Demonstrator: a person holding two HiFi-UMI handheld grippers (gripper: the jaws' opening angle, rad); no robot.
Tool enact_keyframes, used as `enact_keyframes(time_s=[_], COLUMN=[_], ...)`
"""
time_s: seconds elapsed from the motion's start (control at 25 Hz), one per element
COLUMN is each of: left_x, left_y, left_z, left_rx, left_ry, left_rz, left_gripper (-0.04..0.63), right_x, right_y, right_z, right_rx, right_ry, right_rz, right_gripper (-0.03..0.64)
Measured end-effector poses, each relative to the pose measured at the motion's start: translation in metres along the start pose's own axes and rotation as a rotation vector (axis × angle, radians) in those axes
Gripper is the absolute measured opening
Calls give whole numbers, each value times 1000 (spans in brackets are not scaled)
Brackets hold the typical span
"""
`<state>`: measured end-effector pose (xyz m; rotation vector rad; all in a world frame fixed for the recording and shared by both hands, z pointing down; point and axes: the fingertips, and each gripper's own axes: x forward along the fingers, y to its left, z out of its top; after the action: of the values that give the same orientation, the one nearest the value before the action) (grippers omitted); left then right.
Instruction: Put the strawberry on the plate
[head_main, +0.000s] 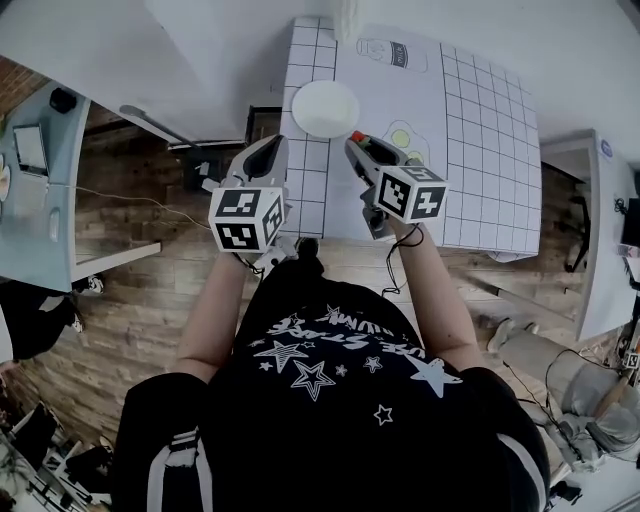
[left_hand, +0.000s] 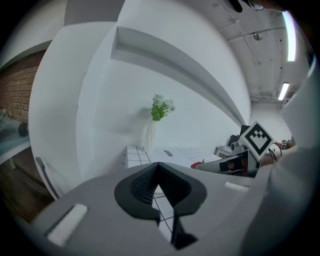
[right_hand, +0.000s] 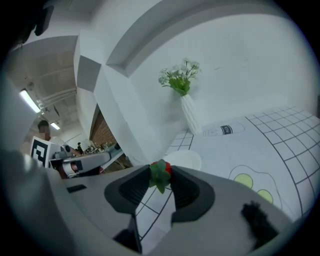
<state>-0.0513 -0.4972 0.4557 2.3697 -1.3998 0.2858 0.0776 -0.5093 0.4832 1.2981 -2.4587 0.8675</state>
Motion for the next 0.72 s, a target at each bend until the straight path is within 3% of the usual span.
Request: enact_keyframes(time_s=[0.32,0.72], left_x=[38,43], left_y=[23,44], left_z=[-2,-11], left_rx=[28,53], left_ry=[16,13], left_rz=[-12,19], left_gripper=[9,9], right_x=[54,110], right_y=[-27,-43], right_z=[-2,-14], right_rx=[-45,-127], right_ry=[84,181], right_rz=[-50,-112], right_gripper=[140,140])
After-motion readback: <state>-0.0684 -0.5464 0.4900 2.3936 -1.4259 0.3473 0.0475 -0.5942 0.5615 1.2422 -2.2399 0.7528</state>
